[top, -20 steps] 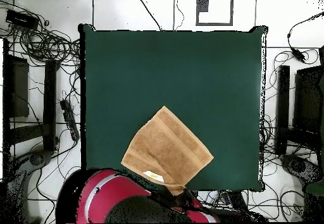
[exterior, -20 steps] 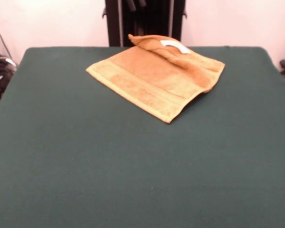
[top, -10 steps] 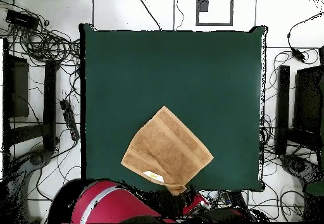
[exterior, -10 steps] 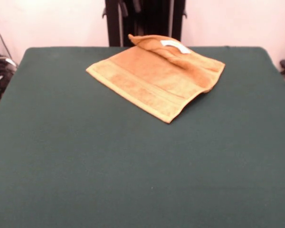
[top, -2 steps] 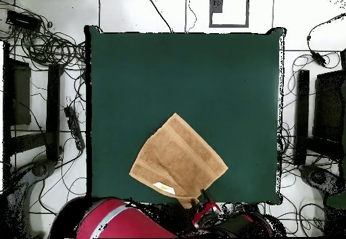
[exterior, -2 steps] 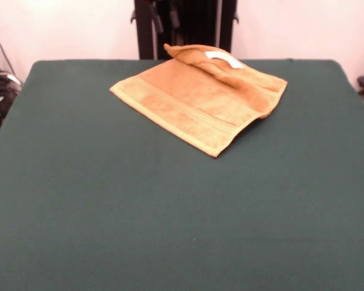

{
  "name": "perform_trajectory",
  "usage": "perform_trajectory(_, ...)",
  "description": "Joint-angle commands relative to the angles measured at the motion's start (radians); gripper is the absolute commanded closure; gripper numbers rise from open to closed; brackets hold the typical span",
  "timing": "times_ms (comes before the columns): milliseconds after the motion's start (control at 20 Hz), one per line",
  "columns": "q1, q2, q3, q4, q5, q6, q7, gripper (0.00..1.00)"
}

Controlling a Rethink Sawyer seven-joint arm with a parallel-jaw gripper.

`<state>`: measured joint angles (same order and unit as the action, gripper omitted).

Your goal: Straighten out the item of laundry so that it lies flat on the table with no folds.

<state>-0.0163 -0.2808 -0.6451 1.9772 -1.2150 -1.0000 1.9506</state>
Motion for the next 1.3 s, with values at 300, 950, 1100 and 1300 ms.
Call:
perform_trajectory(300,-0.059,-0.034,0.285,-0.127,0.082,0.113,0.219,0.0)
perform_trajectory(950,-0.147,-0.011,0.382,-0.124,0.22,0.046,0.073,0.0)
perform_trajectory(1100,-0.153,-0.007,0.397,-0.129,0.24,0.048,0.066,0.0)
perform_trajectory(1300,-0.162,0.016,0.415,-0.14,0.28,0.024,0.039,0.0)
